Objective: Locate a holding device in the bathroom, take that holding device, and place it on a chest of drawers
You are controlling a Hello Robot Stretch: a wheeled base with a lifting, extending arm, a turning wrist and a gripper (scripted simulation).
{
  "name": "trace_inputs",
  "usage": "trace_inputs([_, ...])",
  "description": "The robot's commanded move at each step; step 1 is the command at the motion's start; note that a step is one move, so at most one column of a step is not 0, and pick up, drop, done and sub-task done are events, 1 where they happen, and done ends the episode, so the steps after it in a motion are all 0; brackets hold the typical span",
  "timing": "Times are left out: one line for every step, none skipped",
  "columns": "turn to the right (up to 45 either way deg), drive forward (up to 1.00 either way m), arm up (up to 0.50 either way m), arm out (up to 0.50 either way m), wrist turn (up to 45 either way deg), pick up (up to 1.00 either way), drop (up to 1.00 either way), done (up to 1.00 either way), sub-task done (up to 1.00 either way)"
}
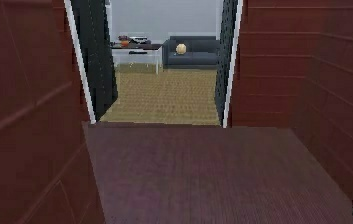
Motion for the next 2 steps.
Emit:
trace_inputs([0.0,0.45,0.00,0.00,0.0,0.00,0.00,0.00,0.00])
trace_inputs([45.0,0.00,0.00,0.00,0.0,0.00,0.00,0.00,0.00])
